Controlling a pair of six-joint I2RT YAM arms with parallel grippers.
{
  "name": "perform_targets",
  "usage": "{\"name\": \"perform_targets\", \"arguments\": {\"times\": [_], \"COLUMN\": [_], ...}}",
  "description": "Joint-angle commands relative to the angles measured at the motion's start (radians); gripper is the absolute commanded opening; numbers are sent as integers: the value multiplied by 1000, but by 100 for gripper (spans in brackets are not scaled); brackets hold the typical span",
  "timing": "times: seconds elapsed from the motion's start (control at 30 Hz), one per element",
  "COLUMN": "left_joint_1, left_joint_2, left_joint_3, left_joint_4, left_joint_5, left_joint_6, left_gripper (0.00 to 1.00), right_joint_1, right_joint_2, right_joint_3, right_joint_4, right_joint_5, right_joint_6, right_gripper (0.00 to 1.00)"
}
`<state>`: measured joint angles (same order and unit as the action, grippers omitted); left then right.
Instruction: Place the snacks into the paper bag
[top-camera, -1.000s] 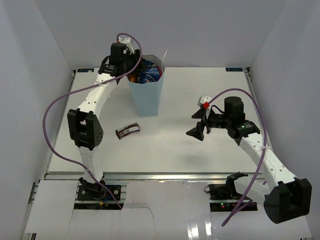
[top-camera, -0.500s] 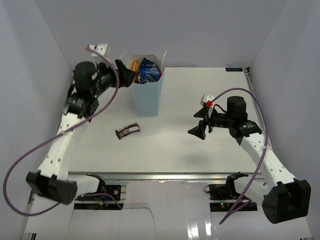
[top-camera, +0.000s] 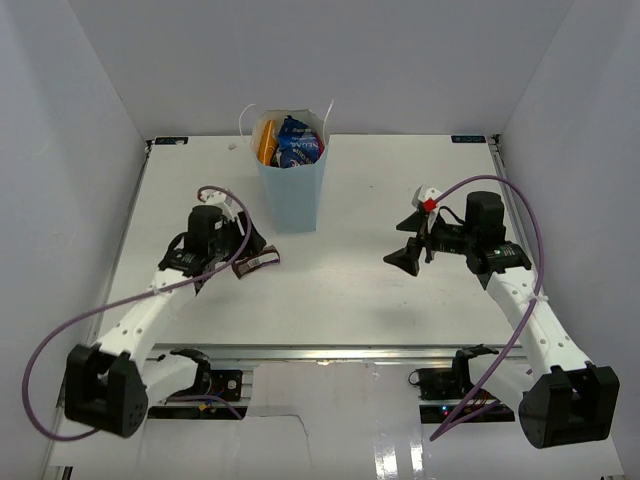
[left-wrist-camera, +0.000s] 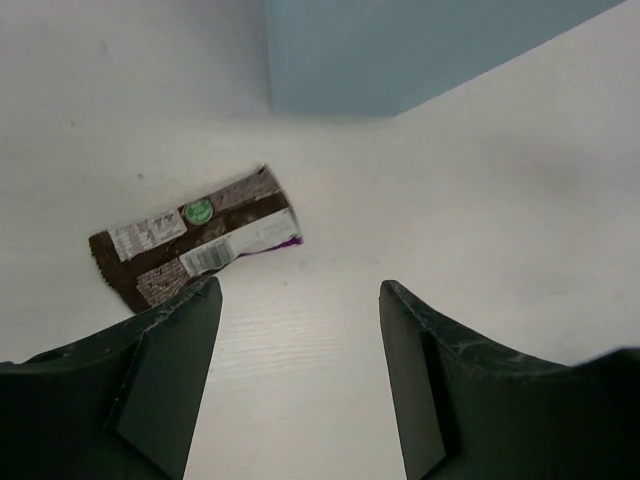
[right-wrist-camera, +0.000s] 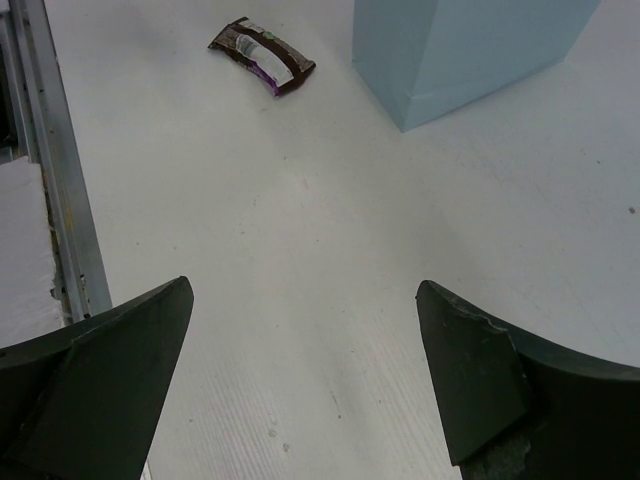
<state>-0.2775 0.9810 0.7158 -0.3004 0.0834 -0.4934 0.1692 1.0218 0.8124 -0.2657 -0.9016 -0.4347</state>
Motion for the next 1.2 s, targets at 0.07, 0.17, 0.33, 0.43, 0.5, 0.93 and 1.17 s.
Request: {"name": "perform_targets", "arguments": {"times": [0.07,0.17,0.33,0.43,0.5,0.93,1.17], "left_joint_1": [-17,-49,-66,-66,-66,-66,-66], "left_joint_2": [281,352,404,464,499,614,541], "left_joint_3": [105,142,163,160,163,154,177], "left_joint_4": [-40,-68,-89,-86,-88,-75,-132], "left_joint_5": [-34,-80,-91,-85,-51,-108,-85], "left_joint_6": [206,347,570,668,710,765,725], "left_gripper": [75,76,76,76,75,54,3], "right_joint_1": [-10,-16,-20,-20,-20,-27,-39], "right_joint_2": [-12,-15,-8,-6,-6,-15,-29], "right_joint_3": [7,7,11,13,11,13,13], "right_joint_4": [-10,-13,-20,-21,-23,-29,-29], "right_joint_5": [-48,-56,-65,-72,-74,-95,-109], "right_joint_6": [-32,-38,-45,-47,-47,-45,-39], "right_gripper": [98,98,98,98,98,98,98]}}
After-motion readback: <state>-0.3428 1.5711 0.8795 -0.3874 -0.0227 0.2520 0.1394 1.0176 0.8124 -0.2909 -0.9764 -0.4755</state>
